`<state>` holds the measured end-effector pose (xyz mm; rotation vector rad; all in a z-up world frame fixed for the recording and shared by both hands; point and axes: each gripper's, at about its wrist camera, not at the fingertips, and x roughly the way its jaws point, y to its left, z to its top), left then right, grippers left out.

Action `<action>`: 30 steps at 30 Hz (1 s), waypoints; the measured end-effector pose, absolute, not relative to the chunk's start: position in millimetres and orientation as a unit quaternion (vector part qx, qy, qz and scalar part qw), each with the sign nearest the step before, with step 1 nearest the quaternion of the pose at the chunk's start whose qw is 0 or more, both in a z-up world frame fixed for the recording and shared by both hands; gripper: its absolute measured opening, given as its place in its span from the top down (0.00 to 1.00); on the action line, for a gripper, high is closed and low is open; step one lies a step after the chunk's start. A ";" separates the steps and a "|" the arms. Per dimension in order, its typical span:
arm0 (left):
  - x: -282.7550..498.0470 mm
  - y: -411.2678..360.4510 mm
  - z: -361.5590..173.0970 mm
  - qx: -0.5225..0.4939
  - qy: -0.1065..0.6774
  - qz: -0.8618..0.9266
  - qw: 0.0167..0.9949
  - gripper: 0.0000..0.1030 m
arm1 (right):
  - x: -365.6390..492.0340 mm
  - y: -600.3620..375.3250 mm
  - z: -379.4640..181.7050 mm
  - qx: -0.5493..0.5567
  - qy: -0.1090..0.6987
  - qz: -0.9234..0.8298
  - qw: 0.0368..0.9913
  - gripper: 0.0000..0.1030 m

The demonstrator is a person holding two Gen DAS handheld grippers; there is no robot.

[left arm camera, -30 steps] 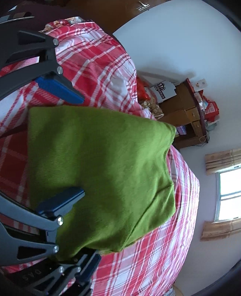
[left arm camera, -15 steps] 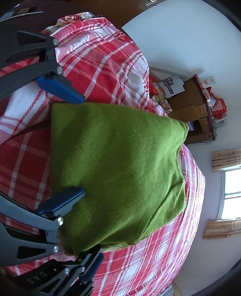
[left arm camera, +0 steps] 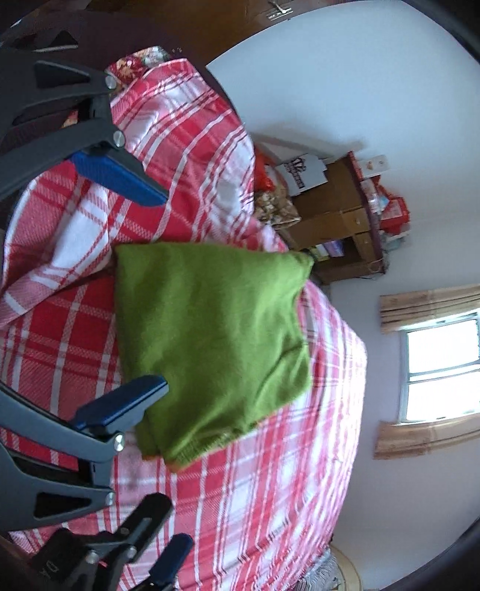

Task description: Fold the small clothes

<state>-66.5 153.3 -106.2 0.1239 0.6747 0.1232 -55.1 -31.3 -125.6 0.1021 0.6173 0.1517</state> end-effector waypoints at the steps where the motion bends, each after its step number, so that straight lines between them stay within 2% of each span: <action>1: -72.3 153.1 -100.6 0.061 0.324 0.058 0.942 0.04 | -60.0 -30.7 -119.2 0.051 0.297 0.075 0.951 0.32; 4: -88.7 153.4 -86.4 0.072 0.300 0.059 0.949 0.00 | -73.2 -30.6 -99.8 0.056 0.277 0.071 0.957 0.32; 16: -128.3 155.6 -30.7 0.057 0.223 0.048 0.972 0.00 | -131.8 -16.9 -34.9 0.027 0.162 0.053 0.985 0.24; 30: -140.4 153.6 -20.5 0.057 0.197 0.061 0.977 0.00 | -148.3 -29.7 -25.7 0.051 0.125 0.022 0.991 0.23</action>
